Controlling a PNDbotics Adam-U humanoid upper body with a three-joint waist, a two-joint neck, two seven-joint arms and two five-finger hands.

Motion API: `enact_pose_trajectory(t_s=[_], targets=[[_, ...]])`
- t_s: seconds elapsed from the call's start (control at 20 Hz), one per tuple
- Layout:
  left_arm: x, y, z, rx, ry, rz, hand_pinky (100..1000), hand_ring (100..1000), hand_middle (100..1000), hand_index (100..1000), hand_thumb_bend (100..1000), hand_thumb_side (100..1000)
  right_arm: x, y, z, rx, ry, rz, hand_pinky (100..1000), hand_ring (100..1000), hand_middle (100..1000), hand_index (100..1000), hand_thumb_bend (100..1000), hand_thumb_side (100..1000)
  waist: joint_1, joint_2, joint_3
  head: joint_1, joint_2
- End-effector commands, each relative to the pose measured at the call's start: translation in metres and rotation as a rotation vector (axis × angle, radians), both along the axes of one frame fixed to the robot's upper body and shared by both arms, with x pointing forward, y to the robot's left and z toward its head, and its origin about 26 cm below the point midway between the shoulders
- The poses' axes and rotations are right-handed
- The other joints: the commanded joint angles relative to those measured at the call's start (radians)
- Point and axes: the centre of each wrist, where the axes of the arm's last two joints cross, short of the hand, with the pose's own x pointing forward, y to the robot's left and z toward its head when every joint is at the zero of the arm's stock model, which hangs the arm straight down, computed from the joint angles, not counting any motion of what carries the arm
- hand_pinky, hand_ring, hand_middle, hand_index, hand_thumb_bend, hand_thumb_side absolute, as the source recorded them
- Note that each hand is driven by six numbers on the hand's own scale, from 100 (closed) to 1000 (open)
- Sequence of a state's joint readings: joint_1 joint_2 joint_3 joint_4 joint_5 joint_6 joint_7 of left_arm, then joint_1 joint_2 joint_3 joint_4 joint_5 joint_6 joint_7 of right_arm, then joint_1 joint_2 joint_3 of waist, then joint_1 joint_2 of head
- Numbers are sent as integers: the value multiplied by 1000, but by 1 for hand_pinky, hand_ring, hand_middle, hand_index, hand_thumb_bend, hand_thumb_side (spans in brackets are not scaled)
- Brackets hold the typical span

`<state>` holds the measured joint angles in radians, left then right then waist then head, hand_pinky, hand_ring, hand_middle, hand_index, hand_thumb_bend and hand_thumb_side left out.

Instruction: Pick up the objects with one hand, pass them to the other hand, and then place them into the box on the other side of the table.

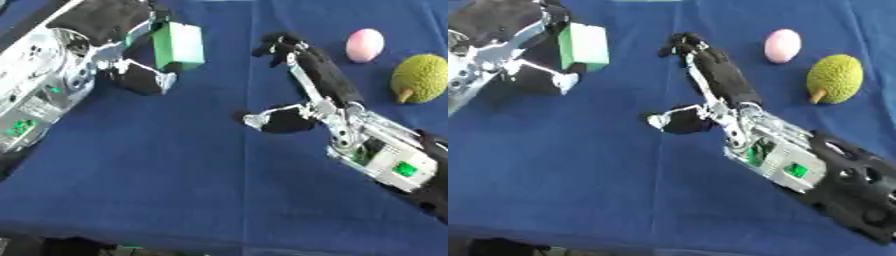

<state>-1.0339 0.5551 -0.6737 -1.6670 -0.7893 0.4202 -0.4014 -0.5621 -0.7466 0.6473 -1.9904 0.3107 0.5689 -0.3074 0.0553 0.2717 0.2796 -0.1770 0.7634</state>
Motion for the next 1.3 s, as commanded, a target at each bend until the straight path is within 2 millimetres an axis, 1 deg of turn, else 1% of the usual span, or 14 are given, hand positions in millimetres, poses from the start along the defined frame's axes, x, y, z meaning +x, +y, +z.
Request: enact_pose_trajectory(t_s=[0.05, 0.2, 0.4, 0.55, 0.65, 0.7, 0.75, 0.85, 1.0, 1.2, 1.3], targets=[[6, 23, 14, -16, -54, 76, 763, 672, 505, 447, 190, 335, 1, -7, 10, 4, -42, -18, 130, 696, 857, 776, 678, 261, -2, -26, -1, 8, -11], [11, 37, 14, -34, -63, 129, 763, 668, 504, 446, 178, 324, 1, -7, 10, 13, -51, -22, 130, 697, 857, 776, 677, 263, -5, -24, -5, 16, -15], [18, 57, 15, -82, -69, 209, 760, 661, 498, 442, 136, 301, 2, -7, 12, 24, -66, -19, 131, 695, 856, 773, 676, 262, -12, -20, -15, 36, -26], [23, 66, 17, -108, -76, 250, 758, 656, 495, 440, 121, 291, 2, -7, 13, 26, -76, -10, 132, 695, 854, 771, 675, 265, -17, -17, -22, 51, -44], [27, 72, 18, -119, -83, 277, 759, 657, 495, 440, 126, 292, 2, -7, 13, 24, -82, -4, 131, 696, 854, 772, 674, 268, -21, -14, -31, 63, -62], [29, 75, 18, -122, -87, 290, 759, 657, 495, 440, 100, 276, 2, -7, 13, 23, -84, -3, 131, 696, 853, 771, 674, 268, -23, -13, -36, 69, -69], [31, 78, 17, -124, -90, 303, 758, 655, 494, 439, 122, 289, 2, -7, 12, 23, -86, -2, 132, 695, 853, 771, 674, 268, -25, -12, -40, 74, -75], [34, 83, 18, -135, -100, 326, 757, 652, 492, 438, 115, 282, 2, -7, 12, 25, -93, 0, 132, 695, 853, 771, 673, 268, -27, -9, -46, 84, -87], [41, 91, 17, -146, -118, 365, 757, 654, 493, 439, 133, 285, 2, -6, 12, 26, -103, 5, 133, 694, 853, 771, 673, 268, -29, -5, -53, 98, -98], [52, 103, 13, -149, -127, 425, 758, 656, 494, 440, 143, 288, 2, -5, 12, 26, -113, 16, 131, 694, 851, 770, 672, 271, -32, 1, -70, 114, -105], [57, 109, 11, -144, -137, 449, 759, 659, 496, 441, 175, 295, 1, -4, 11, 25, -114, 20, 131, 694, 850, 770, 672, 273, -34, 4, -78, 121, -105]])
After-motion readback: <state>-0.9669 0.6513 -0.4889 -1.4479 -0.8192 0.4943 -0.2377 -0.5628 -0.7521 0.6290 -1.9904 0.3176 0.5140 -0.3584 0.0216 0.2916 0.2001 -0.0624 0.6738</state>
